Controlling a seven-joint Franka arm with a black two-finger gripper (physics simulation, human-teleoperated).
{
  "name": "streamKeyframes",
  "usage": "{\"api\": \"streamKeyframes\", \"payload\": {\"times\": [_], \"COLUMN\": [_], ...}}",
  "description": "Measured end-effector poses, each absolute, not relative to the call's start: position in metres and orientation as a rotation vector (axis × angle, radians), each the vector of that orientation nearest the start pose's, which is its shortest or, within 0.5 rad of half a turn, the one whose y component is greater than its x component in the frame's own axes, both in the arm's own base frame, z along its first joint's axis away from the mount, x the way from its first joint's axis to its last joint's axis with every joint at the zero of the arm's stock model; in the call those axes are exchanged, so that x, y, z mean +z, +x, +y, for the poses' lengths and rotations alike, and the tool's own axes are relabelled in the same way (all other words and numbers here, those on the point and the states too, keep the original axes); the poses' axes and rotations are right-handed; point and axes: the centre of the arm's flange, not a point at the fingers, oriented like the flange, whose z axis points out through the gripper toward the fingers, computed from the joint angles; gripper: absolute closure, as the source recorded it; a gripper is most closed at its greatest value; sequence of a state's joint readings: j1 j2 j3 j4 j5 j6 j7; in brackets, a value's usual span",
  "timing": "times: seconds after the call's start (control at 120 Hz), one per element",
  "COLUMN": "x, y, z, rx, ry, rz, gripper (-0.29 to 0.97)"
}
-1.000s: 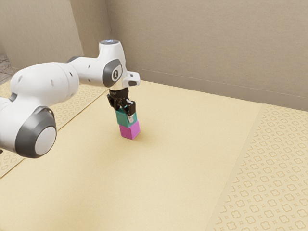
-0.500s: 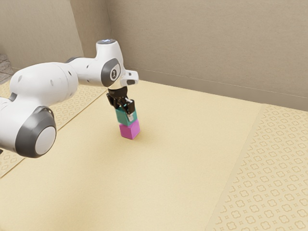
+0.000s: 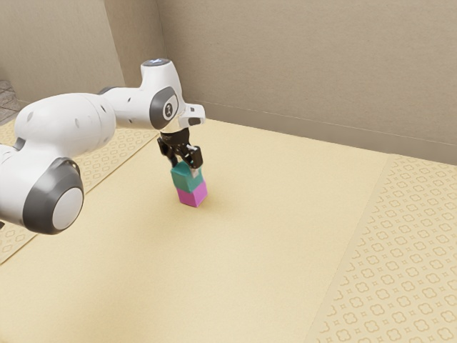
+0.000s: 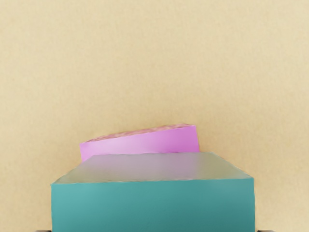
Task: Pick up the blue block with one arm, and put the blue block on the pink block with one arm
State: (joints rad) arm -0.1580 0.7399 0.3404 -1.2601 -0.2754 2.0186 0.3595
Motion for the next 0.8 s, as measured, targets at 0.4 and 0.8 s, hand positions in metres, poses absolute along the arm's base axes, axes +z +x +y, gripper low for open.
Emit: {"api": "streamKeyframes", "payload": {"times": [0.4, 0.8], "x": [0.463, 0.455], "y": [0.698, 0.685], "z": [0.05, 0.053], "rx": [-0.161, -0.004], "ry": [-3.197, -3.208], "rz": [0.257, 0.253], "gripper": [0.02, 0.0]}}
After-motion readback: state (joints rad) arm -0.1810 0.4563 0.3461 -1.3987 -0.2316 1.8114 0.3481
